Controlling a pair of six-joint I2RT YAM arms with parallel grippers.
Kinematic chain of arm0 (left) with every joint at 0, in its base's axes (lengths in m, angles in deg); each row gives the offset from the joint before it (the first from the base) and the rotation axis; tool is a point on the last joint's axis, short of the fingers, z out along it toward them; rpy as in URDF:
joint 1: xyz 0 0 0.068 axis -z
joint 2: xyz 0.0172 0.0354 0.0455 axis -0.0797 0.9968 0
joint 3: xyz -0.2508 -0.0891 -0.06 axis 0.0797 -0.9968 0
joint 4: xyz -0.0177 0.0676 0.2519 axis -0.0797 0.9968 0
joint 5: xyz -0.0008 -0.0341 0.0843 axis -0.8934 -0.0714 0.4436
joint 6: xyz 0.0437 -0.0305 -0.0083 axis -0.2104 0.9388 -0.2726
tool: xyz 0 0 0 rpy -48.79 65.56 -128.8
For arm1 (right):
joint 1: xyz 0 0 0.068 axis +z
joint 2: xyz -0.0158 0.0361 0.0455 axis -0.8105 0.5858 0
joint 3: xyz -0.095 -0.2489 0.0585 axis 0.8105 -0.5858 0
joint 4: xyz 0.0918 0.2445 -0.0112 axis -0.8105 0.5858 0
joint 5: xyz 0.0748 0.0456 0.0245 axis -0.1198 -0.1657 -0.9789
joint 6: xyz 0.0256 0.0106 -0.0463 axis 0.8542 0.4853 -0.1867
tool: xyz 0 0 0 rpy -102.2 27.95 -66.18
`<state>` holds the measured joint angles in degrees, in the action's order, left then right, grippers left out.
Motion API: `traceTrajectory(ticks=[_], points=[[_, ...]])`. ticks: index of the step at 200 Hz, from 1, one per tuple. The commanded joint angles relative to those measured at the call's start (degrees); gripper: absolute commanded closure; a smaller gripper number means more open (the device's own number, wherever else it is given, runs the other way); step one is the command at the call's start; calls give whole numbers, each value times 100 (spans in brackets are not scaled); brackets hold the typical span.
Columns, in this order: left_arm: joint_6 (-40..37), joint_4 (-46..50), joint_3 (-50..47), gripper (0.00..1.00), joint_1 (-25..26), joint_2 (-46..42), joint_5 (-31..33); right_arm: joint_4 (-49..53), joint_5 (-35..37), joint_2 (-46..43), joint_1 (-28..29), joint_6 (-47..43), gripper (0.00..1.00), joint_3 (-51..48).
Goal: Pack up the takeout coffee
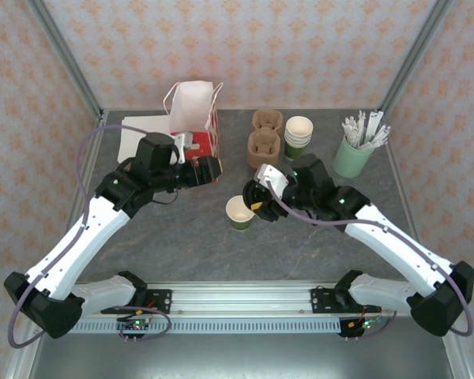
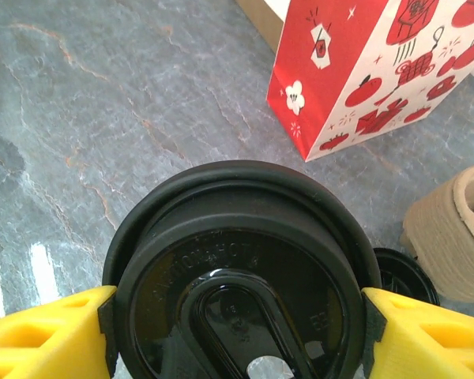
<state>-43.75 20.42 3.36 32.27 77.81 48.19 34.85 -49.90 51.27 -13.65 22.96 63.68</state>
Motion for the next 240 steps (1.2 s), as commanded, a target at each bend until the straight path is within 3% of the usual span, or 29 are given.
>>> traceTrajectory(ticks=[1,106,240], points=[[369,6,-474,21,-14,-180,184,649,711,295,230,297,26,538],[1424,-1045,-2375,19,-337,-648,-64,1929,1706,2185,890,1438,27,2102],[1340,-940,-2642,19,-411,-587,133,2423,1664,3103,1022,1513,26,2659]])
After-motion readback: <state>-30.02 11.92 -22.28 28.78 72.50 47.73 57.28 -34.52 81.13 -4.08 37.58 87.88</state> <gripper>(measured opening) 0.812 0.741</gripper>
